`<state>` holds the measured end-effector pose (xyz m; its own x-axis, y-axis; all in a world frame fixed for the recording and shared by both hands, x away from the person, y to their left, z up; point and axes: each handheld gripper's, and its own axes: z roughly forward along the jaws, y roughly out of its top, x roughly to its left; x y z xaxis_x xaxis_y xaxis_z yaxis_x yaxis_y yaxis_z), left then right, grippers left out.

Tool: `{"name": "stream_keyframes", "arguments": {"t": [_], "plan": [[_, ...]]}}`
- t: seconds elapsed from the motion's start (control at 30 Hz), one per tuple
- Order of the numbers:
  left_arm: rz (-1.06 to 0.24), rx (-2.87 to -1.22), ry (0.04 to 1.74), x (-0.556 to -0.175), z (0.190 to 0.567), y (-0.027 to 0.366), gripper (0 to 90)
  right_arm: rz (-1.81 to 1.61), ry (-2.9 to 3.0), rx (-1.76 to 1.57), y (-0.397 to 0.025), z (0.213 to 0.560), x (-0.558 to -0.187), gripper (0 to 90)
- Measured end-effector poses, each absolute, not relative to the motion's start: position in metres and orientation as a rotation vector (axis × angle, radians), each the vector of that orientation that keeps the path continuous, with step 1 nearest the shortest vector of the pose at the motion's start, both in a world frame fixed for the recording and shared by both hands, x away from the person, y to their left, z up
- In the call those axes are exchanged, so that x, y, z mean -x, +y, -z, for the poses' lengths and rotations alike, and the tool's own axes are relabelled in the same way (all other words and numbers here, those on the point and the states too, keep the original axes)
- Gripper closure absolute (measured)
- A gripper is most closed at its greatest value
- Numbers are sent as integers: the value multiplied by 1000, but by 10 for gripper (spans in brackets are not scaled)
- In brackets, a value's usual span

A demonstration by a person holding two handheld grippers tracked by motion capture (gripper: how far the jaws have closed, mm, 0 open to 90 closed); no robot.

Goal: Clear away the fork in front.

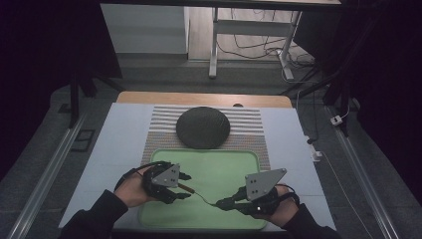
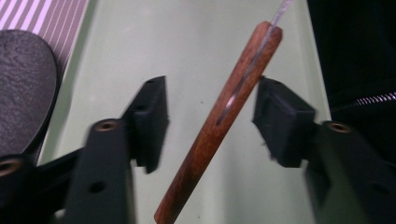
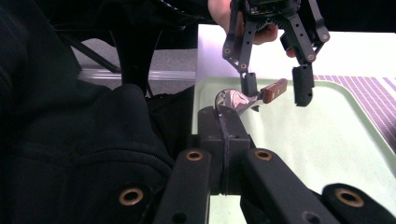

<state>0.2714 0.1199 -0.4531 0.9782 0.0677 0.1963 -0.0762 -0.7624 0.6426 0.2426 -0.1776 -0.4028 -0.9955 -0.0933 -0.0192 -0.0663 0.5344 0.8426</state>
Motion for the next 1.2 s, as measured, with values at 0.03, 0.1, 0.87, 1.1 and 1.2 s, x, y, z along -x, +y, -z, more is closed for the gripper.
{"name": "stream_keyframes", "arguments": {"t": [0.03, 0.1, 0.87, 1.1, 1.2], "plan": [[-275, -2421, -13, -271, 453, 120, 512, 1489, -2726, -146, -178, 403, -243, 900], [-274, -2419, -32, -270, 453, 120, 558, 1492, -2719, -141, -177, 403, -243, 900], [-277, -2440, -280, -264, 457, 120, 771, 1445, -2683, -144, -176, 406, -248, 888], [-207, -2419, -262, -265, 458, 120, 798, 1489, -2705, -67, -183, 407, -255, 806], [-196, -2422, -261, -265, 458, 119, 799, 1514, -2711, -37, -183, 409, -256, 729]]}}
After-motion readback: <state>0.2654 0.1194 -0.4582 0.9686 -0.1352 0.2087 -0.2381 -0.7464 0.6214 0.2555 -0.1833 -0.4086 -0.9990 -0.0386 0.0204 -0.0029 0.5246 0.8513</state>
